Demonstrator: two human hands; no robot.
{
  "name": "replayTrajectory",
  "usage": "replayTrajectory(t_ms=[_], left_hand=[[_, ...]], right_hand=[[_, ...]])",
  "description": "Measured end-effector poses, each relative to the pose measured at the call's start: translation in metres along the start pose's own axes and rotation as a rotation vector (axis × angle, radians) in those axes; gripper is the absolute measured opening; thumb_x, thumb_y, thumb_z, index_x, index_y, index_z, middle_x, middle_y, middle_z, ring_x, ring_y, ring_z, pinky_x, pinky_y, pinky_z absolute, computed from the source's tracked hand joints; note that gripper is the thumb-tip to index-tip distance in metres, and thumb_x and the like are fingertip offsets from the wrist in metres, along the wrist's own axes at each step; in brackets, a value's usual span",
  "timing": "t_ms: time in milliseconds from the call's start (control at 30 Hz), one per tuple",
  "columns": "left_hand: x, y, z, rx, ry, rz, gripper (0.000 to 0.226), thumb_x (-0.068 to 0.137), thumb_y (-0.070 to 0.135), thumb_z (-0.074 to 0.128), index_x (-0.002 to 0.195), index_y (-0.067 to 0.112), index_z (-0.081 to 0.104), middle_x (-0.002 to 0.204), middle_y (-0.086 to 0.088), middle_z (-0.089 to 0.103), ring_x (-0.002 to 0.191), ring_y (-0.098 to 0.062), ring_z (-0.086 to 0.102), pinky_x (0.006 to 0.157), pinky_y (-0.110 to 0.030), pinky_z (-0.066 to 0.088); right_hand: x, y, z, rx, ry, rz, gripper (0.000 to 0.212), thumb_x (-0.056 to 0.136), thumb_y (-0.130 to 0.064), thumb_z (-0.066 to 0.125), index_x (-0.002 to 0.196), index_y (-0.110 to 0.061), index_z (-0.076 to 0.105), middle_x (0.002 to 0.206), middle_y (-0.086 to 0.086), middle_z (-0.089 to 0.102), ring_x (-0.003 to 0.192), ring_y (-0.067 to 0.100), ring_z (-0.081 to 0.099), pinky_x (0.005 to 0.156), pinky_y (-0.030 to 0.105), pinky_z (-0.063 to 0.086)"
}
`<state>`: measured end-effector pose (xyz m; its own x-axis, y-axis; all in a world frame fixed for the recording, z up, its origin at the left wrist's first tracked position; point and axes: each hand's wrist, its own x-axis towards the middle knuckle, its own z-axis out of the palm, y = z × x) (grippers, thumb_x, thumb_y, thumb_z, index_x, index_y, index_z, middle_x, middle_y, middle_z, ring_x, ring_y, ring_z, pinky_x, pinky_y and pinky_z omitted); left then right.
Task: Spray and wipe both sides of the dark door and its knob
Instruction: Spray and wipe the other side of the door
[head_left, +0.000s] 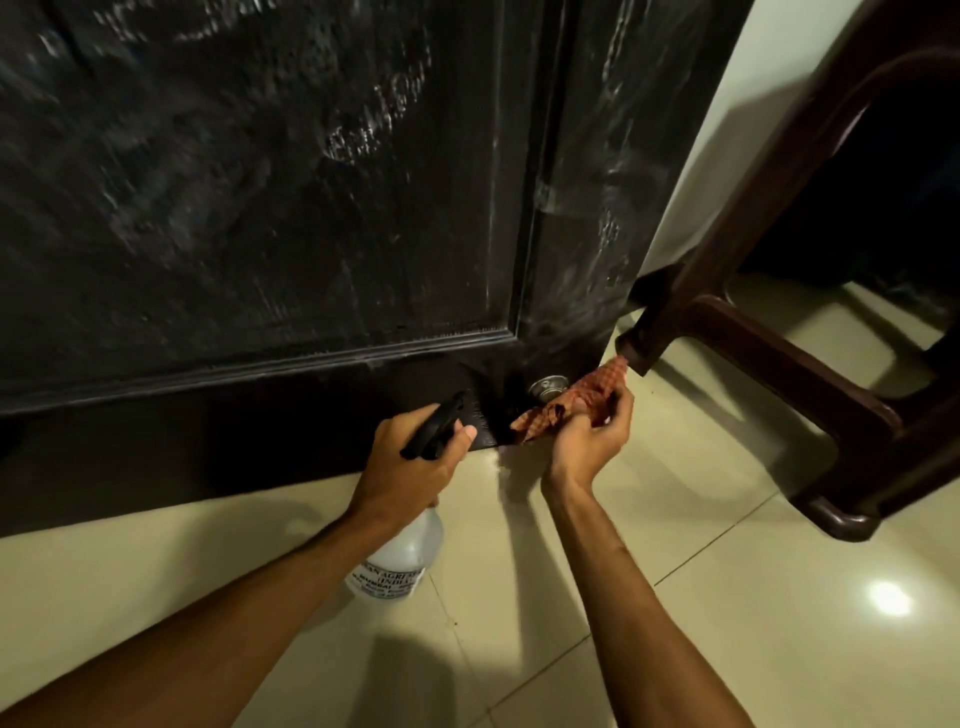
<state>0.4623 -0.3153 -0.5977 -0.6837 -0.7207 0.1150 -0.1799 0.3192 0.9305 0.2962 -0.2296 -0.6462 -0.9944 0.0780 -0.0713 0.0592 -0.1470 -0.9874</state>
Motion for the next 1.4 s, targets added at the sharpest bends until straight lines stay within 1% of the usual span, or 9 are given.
replayTrajectory(t_ms=[100, 233, 433, 633, 833, 1000, 1100, 1267, 1400], left_hand=[[0.007, 0.007, 0.007, 0.008, -0.016, 0.034, 0.031, 0.096, 0.022, 0.072, 0.069, 0.009, 0.064, 0.058, -0.015, 0.061, 0.039, -0.01, 0.051, 0.039, -0.023, 0.039], [0.013, 0.016, 0.02, 0.086, -0.085, 0.08, 0.036, 0.089, 0.043, 0.068, 0.074, 0.011, 0.065, 0.063, -0.009, 0.066, 0.048, -0.016, 0.057, 0.041, -0.024, 0.042], [0.016, 0.019, 0.021, 0.039, -0.022, 0.209, 0.038, 0.09, 0.045, 0.066, 0.076, 0.01, 0.065, 0.061, -0.005, 0.066, 0.046, -0.018, 0.059, 0.044, -0.027, 0.046], [0.007, 0.021, 0.007, 0.064, 0.028, 0.204, 0.032, 0.091, 0.038, 0.069, 0.073, 0.012, 0.063, 0.058, -0.001, 0.063, 0.044, -0.012, 0.058, 0.044, -0.029, 0.047], [-0.007, -0.001, -0.022, 0.034, 0.101, 0.113, 0.022, 0.094, 0.022, 0.077, 0.079, 0.012, 0.066, 0.06, 0.002, 0.062, 0.05, -0.009, 0.058, 0.049, -0.029, 0.049], [-0.024, -0.016, -0.048, 0.048, 0.151, 0.089, 0.022, 0.096, 0.021, 0.076, 0.079, 0.011, 0.065, 0.058, -0.002, 0.058, 0.052, -0.017, 0.06, 0.049, -0.039, 0.055], [-0.031, -0.026, -0.069, 0.041, 0.229, 0.069, 0.02, 0.093, 0.031, 0.075, 0.082, 0.016, 0.068, 0.061, 0.002, 0.063, 0.051, -0.01, 0.061, 0.052, -0.038, 0.056], [-0.047, -0.041, -0.099, 0.017, 0.317, 0.05, 0.007, 0.092, 0.036, 0.076, 0.089, 0.037, 0.069, 0.069, 0.018, 0.071, 0.056, 0.001, 0.063, 0.055, -0.023, 0.053], [-0.052, -0.044, -0.104, 0.005, 0.312, 0.018, 0.012, 0.086, 0.042, 0.073, 0.083, 0.031, 0.07, 0.07, 0.015, 0.072, 0.057, 0.001, 0.064, 0.055, -0.026, 0.052]], right_hand=[[0.002, -0.01, -0.001, -0.089, -0.058, -0.159, 0.055, 0.095, 0.009, 0.054, 0.144, -0.017, 0.053, 0.135, -0.013, 0.052, 0.129, 0.0, 0.048, 0.111, 0.01, 0.035], [-0.002, -0.011, -0.007, -0.086, -0.068, -0.101, 0.057, 0.094, 0.011, 0.053, 0.145, -0.015, 0.053, 0.139, 0.0, 0.056, 0.134, 0.015, 0.052, 0.117, 0.031, 0.041], [-0.017, -0.044, 0.018, -0.164, -0.214, -0.716, 0.045, 0.09, 0.015, 0.059, 0.132, -0.002, 0.064, 0.14, 0.011, 0.052, 0.137, 0.01, 0.046, 0.114, 0.022, 0.036], [-0.009, -0.037, 0.012, -0.184, -0.014, -0.514, 0.043, 0.095, 0.005, 0.058, 0.137, -0.005, 0.058, 0.141, 0.015, 0.051, 0.132, 0.007, 0.045, 0.112, 0.025, 0.04], [-0.05, -0.012, 0.027, -0.423, -0.551, -0.861, 0.054, 0.089, 0.007, 0.062, 0.139, -0.014, 0.059, 0.144, 0.022, 0.045, 0.134, 0.037, 0.048, 0.118, 0.027, 0.034], [-0.05, -0.01, 0.037, -0.31, -0.063, -0.483, 0.045, 0.093, 0.004, 0.056, 0.138, -0.004, 0.056, 0.147, 0.027, 0.043, 0.138, 0.037, 0.041, 0.118, 0.042, 0.035], [-0.093, -0.006, 0.067, -0.348, -0.251, -0.678, 0.053, 0.085, 0.001, 0.059, 0.136, -0.013, 0.055, 0.144, 0.027, 0.043, 0.13, 0.036, 0.039, 0.115, 0.022, 0.033], [-0.147, 0.007, 0.088, -0.566, -0.753, -1.143, 0.056, 0.09, -0.035, 0.054, 0.144, -0.028, 0.045, 0.139, 0.016, 0.039, 0.123, 0.048, 0.049, 0.074, 0.047, 0.058], [-0.115, 0.018, 0.064, -0.483, -0.582, -0.976, 0.053, 0.086, -0.005, 0.073, 0.136, -0.018, 0.062, 0.143, 0.018, 0.044, 0.127, 0.041, 0.05, 0.096, 0.039, 0.054]])
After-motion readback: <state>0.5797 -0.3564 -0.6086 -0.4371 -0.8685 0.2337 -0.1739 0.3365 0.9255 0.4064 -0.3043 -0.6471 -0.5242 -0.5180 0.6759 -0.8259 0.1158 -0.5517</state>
